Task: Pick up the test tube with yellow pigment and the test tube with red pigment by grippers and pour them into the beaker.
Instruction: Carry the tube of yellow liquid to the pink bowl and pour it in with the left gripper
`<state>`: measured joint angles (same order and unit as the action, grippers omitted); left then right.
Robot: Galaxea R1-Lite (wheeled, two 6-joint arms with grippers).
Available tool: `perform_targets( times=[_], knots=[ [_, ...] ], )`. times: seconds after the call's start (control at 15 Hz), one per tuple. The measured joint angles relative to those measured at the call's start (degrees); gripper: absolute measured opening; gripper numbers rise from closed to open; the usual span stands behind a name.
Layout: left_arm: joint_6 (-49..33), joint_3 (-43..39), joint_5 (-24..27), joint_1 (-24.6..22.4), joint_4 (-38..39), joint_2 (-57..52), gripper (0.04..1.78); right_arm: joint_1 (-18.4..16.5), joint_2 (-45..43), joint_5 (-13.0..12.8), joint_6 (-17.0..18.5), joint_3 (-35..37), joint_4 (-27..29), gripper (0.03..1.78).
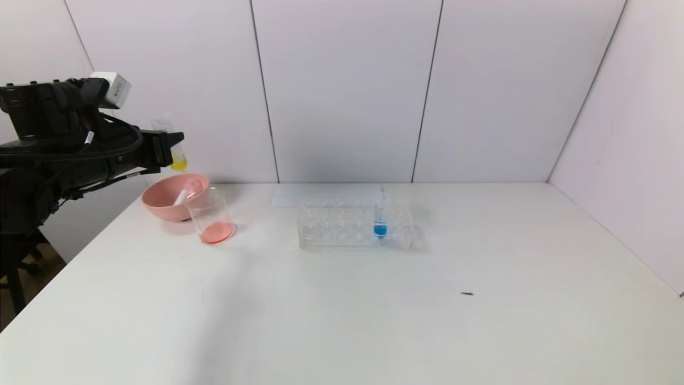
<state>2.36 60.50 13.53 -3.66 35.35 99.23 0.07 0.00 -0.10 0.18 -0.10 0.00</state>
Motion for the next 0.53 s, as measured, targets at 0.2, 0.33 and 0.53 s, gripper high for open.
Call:
perform_targets(
  times=[0.2, 0.33, 0.53],
  knots=[
    [0.02, -0.04, 2.10, -2.90, 0.00, 0.57, 0.45, 0.00, 0.00, 0.00, 0.00, 0.00, 0.00, 1.70],
    [0.13, -0.11, 2.93, -4.28, 0.01, 1.04, 0.45, 0.00, 0.00, 0.00, 0.00, 0.00, 0.00, 1.70],
    [0.39, -0.13, 5.35, -6.05, 0.01, 1.90, 0.45, 0.00, 0.00, 0.00, 0.00, 0.00, 0.00, 1.70]
  ],
)
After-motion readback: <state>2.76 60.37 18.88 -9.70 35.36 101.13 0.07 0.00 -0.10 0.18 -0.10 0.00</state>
